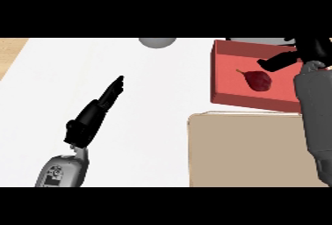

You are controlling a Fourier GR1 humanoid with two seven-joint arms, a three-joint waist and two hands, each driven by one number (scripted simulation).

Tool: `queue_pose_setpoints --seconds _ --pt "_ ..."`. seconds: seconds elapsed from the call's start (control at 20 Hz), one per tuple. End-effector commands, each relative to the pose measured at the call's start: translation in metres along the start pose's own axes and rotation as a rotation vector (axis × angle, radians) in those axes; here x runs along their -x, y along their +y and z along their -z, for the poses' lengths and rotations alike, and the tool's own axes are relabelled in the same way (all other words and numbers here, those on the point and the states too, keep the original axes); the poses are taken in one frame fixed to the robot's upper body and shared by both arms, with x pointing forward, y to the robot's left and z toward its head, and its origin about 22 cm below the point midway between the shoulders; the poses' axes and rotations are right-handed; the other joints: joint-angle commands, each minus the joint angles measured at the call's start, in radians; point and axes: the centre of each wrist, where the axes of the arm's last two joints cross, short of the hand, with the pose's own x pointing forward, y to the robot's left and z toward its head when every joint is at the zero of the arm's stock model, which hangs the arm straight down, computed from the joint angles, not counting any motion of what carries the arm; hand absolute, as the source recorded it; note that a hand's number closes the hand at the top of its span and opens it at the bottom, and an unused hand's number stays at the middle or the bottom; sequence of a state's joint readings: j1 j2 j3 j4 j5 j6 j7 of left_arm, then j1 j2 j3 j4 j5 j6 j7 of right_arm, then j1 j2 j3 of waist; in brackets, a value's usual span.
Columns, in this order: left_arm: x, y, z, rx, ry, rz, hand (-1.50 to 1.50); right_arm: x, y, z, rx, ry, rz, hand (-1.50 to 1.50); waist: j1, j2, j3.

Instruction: Pick the pear from the tray and place it in the cardboard box

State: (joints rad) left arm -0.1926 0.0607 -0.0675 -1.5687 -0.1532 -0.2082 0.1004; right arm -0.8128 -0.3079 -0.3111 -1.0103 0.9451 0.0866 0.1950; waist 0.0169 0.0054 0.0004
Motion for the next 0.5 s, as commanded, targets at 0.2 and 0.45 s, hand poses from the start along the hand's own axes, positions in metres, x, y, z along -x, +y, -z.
queue_pose_setpoints --seconds 0.2,0.45 --pt "0.000 0.013 -0.010 -0.005 0.002 0.000 0.00 0.021 0.022 0.011 0.036 -0.005 0.261 -1.50 0.005 -0.001 0.001" --pt "0.007 0.003 0.003 -0.022 0.009 0.009 0.00 0.042 -0.008 0.010 0.231 -0.027 0.546 -1.50 -0.018 -0.001 0.001"
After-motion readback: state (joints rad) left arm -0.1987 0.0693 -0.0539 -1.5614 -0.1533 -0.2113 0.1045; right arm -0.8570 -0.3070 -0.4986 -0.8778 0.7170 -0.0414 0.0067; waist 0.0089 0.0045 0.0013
